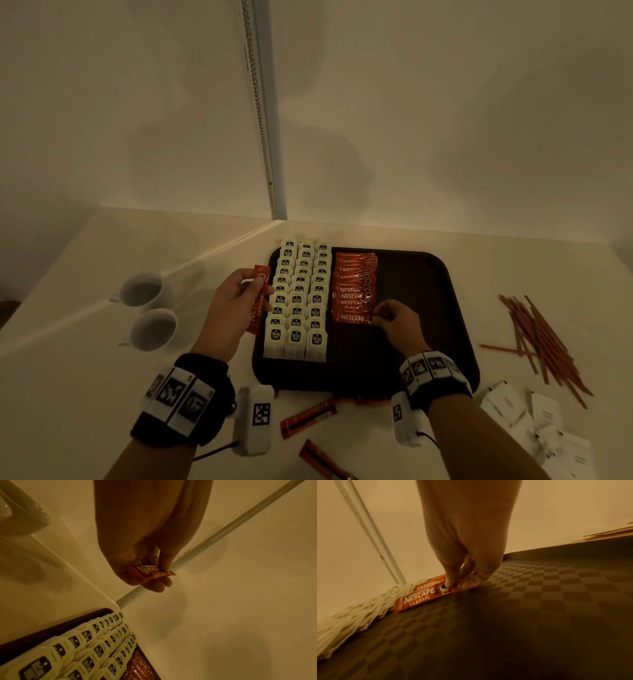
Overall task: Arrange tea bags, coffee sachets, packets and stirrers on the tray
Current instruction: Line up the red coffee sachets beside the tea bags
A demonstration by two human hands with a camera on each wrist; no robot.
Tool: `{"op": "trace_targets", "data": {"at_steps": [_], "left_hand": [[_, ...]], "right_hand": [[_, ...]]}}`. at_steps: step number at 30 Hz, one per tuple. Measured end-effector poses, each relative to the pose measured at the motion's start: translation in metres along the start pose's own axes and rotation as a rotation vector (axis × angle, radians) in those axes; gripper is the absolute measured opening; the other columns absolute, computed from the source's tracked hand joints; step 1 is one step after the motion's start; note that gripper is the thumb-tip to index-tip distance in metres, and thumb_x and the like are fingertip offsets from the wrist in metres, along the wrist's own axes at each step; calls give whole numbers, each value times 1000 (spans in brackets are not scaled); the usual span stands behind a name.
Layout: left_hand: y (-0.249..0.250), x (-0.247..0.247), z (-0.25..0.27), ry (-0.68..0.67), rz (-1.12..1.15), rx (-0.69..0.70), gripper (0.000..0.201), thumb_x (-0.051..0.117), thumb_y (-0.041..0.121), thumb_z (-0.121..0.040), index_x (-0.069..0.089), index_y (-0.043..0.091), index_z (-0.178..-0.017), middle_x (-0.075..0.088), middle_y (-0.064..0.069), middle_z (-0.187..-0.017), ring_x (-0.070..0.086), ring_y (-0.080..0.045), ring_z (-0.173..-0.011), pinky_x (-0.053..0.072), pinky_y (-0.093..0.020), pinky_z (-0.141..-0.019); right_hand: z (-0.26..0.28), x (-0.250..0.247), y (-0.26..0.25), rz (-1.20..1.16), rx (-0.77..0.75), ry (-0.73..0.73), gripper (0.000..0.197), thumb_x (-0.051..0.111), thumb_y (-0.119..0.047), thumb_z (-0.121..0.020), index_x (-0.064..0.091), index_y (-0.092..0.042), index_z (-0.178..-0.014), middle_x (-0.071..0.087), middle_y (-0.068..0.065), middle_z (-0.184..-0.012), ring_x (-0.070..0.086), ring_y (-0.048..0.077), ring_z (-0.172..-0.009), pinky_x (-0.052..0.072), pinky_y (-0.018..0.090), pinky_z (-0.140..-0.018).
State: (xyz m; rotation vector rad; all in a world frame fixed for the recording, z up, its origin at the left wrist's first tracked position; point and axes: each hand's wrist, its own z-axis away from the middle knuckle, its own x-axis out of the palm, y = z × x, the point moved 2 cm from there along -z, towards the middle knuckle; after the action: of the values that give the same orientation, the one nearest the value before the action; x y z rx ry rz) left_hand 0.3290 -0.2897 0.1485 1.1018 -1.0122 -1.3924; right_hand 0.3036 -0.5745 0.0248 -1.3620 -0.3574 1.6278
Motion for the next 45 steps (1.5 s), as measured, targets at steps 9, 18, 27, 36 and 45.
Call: {"op": "trace_targets", "data": {"at_steps": [9, 18, 27, 36, 45], "left_hand": [[-6, -2, -5, 30, -28, -120, 13, 45, 9, -95, 48, 15, -107, 63, -3, -85, 51, -16, -59, 39, -27, -54], [6, 11, -3, -117, -118, 13, 12, 69, 1, -81, 71, 12, -85, 72, 5, -70, 62, -1, -54, 44, -10, -49], [32, 35, -3, -276, -179, 158, 11, 72, 7, -81, 74, 17, -86, 74, 2, -71, 63, -7, -55, 51, -15, -57], [20, 29, 9, -463, -176, 68, 14, 65, 13, -87, 72, 7, -98, 73, -9, -92, 69, -20, -81, 53, -29, -78], [26, 32, 9, -273, -94, 94, 17, 56, 17, -94, 68, 10, -104, 70, -9, -95, 66, -16, -82, 50, -24, -68]], "right_hand": [[-2, 6, -4, 14, -2, 29, 16, 66, -8, -84, 61, -12, -98, 58, -3, -98, 52, 8, -94, 42, 22, -85], [14, -6, -40, -129, -94, 73, 15, 64, -27, -86, 56, -19, -96, 59, -6, -95, 59, 9, -89, 52, 32, -84], [71, -18, -158, -408, -512, -110, 8, 63, -15, -88, 67, -8, -91, 63, -2, -74, 57, 4, -62, 50, 16, -63], [80, -27, -164, -484, -451, 10, 16, 56, -17, -93, 70, -10, -98, 63, -1, -69, 55, 2, -58, 49, 14, -61], [94, -15, -160, -393, -395, -285, 36, 67, -23, -85, 51, -23, -117, 64, 1, -102, 65, 15, -95, 56, 25, -78]]}}
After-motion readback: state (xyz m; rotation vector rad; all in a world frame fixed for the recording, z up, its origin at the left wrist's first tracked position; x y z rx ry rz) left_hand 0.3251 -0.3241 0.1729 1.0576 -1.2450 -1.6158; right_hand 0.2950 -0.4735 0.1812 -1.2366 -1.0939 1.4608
